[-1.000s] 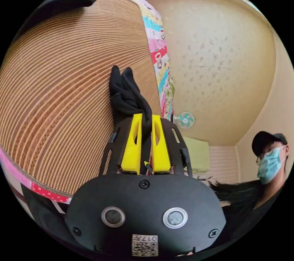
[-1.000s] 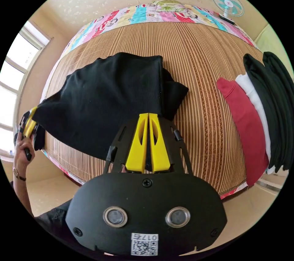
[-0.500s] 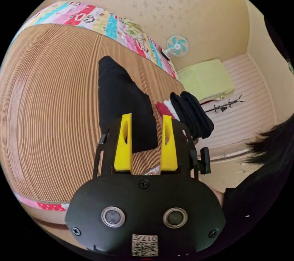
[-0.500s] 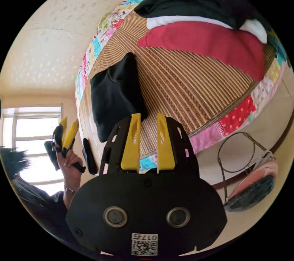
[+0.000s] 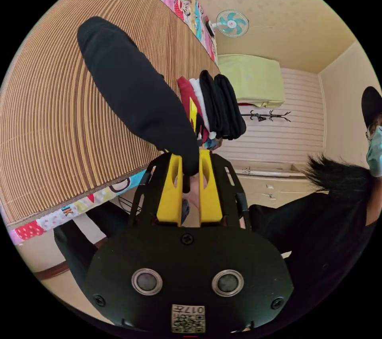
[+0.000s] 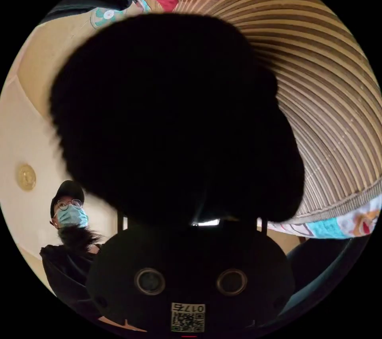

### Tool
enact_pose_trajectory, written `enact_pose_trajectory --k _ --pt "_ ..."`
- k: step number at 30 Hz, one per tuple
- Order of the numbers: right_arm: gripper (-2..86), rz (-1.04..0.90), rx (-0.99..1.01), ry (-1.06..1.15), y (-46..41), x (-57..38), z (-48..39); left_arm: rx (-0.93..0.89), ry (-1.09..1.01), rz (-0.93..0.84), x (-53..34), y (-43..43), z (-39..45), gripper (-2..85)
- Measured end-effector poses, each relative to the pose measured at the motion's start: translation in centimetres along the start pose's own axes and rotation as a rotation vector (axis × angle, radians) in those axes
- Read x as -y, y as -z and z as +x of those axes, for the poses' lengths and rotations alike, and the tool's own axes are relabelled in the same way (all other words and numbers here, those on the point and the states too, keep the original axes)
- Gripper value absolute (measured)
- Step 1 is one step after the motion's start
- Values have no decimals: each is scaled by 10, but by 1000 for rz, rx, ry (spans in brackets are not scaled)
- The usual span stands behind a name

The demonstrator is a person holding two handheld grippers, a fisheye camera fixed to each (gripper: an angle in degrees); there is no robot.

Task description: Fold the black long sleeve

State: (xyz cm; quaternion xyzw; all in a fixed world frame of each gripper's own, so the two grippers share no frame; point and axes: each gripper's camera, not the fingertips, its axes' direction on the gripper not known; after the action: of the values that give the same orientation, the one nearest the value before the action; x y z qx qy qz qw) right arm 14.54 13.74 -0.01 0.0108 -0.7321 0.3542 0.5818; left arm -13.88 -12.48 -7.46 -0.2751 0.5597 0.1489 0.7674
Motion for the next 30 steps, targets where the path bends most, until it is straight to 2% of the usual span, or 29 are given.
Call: enact_pose_trajectory --k 2,6,10,12,14,17,19,20,21,22,26,30 --pt "204 -63 5 123 -12 2 -41 23 -100 3 1 14 38 71" --pt "186 -170 74 464 -14 16 -177 55 -363 -5 -4 47 122 110" --pt "169 -149 20 727 31 42 -327 154 -431 -9 -13 74 152 123" --pt "162 -114 -12 783 59 59 -377 217 -400 -16 -18 90 150 124" --pt "155 -72 -34 746 92 85 -409 240 -356 -9 -23 104 142 123" --pt "141 42 -199 574 153 129 -422 274 -255 22 -31 130 121 120" --pt "129 148 -499 342 195 153 -400 299 -203 35 -36 146 108 118" --pt "126 171 -582 250 204 157 -389 324 -171 45 -40 158 100 116" --pt "118 233 -736 52 221 157 -364 352 -140 55 -44 169 92 116" --pt "112 289 -840 -10 229 147 -348 365 -126 59 -46 175 89 115" --pt "109 463 -744 132 224 88 -327 459 -48 71 -62 215 63 114" --pt "112 635 -842 194 186 -12 -295 565 79 120 -82 265 18 115"
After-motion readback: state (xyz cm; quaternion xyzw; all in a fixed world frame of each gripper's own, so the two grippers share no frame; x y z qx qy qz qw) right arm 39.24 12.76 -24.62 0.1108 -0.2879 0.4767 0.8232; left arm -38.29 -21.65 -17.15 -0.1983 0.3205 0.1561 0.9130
